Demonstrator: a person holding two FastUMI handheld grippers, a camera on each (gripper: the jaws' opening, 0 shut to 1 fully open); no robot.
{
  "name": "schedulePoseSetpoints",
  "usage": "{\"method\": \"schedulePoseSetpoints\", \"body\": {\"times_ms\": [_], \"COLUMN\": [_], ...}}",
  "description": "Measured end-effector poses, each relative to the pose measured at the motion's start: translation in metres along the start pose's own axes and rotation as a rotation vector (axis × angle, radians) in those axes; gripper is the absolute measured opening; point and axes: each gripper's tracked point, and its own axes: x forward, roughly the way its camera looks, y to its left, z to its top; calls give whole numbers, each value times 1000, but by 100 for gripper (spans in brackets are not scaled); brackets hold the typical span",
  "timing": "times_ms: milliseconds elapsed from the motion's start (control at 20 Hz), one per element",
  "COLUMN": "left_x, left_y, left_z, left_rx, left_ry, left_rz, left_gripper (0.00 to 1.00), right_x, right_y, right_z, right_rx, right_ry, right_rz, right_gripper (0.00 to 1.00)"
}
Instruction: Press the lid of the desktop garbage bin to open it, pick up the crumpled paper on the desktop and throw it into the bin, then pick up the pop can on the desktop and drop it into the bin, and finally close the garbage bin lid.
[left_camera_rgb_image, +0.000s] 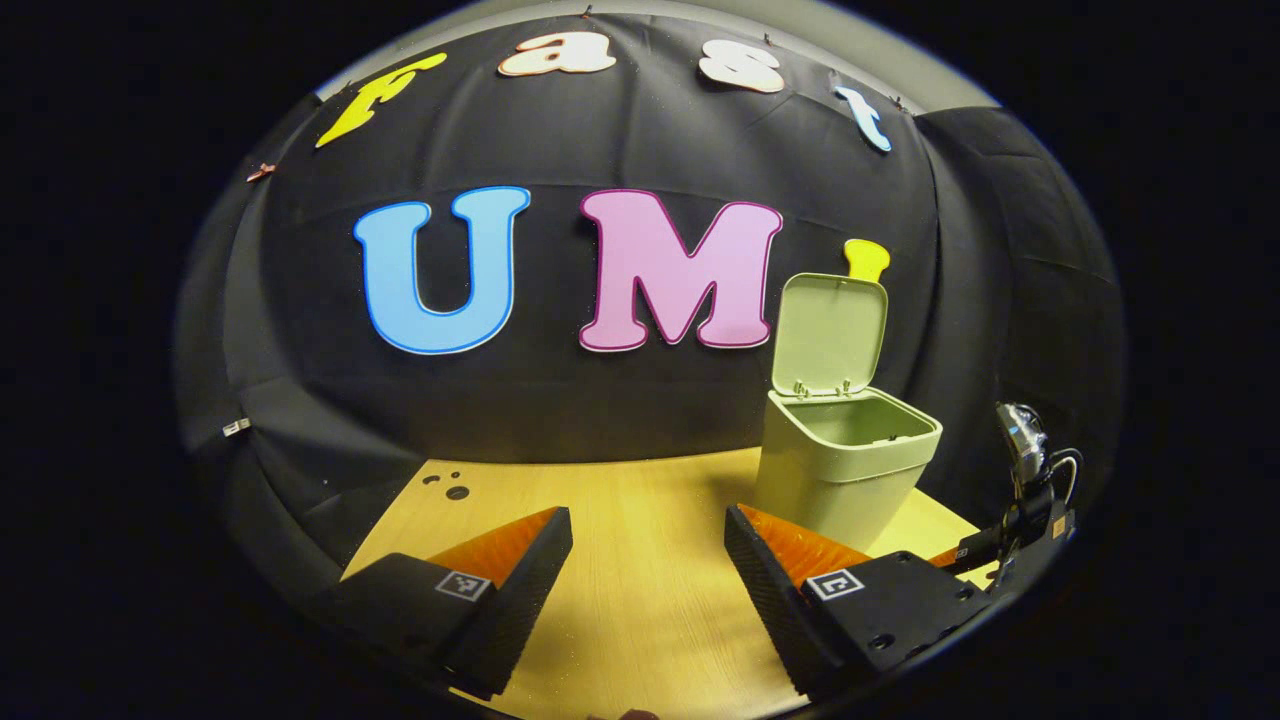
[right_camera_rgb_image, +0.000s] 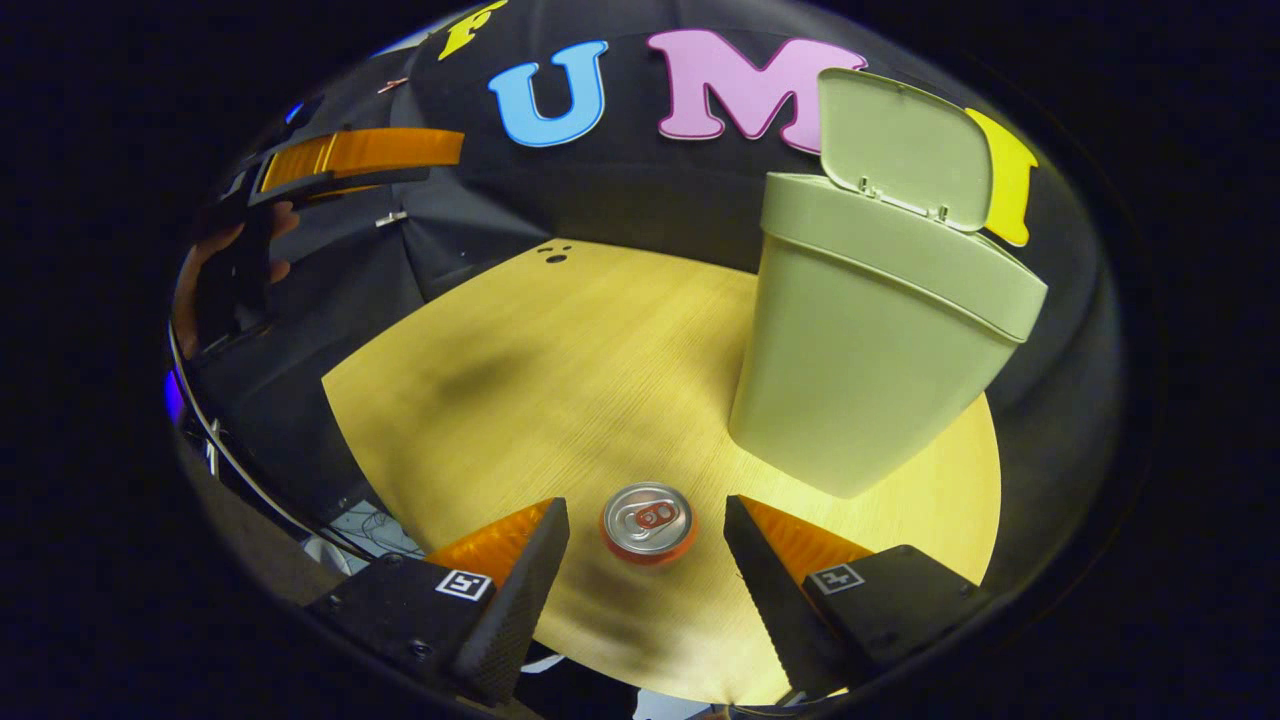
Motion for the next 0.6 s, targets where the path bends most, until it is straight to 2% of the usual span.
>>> {"method": "schedulePoseSetpoints", "body": {"times_ms": [200,600], "left_x": [-7,-16], "left_y": [17,44], "left_z": [-7,-21], "left_rx": [-11,-46], "left_ry": [18,45], "left_rz": [40,98], "left_gripper": [99,99], "right_x": [21,48], "right_y": [1,-7], "right_z": [-14,-32], "right_rx": [-52,-80], "right_ry": [49,106], "right_rz": [3,-10], "right_gripper": [98,98]}}
